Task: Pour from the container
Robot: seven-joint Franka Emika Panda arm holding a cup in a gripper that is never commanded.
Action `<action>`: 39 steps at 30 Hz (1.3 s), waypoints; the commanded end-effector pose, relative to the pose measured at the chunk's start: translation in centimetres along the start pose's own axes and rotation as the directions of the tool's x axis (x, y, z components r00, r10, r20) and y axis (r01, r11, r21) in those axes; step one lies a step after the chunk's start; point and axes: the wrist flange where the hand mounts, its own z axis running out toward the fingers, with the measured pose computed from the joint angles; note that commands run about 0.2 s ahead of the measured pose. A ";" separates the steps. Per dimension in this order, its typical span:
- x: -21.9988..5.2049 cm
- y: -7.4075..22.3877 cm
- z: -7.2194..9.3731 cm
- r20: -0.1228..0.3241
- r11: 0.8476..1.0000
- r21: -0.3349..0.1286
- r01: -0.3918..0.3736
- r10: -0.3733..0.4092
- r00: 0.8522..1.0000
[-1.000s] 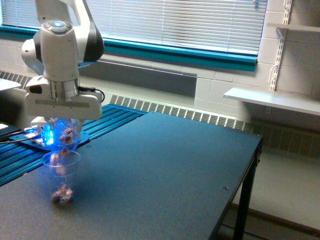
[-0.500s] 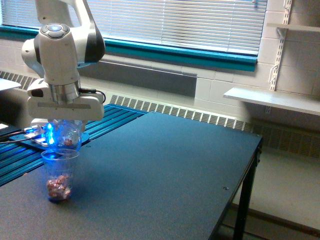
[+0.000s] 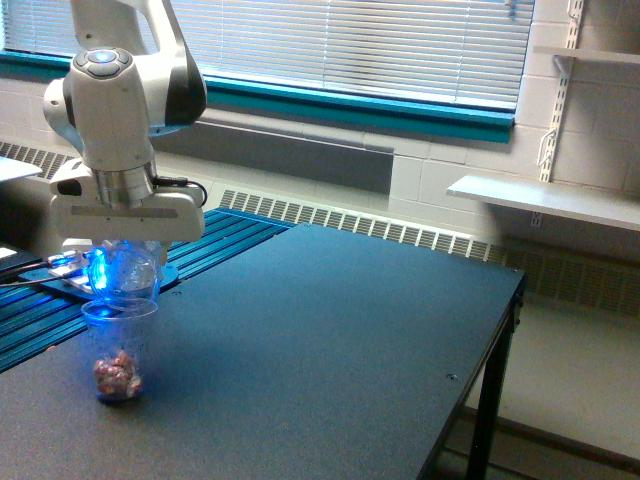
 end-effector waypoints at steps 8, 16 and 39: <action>1.1 0.2 -0.5 -0.065 0.999 -0.004 0.053 -0.053 0.996; 2.3 0.2 -1.1 -0.110 0.998 0.005 0.058 -0.057 0.992; 1.5 -0.8 -3.0 -0.150 0.996 0.050 0.076 -0.067 0.986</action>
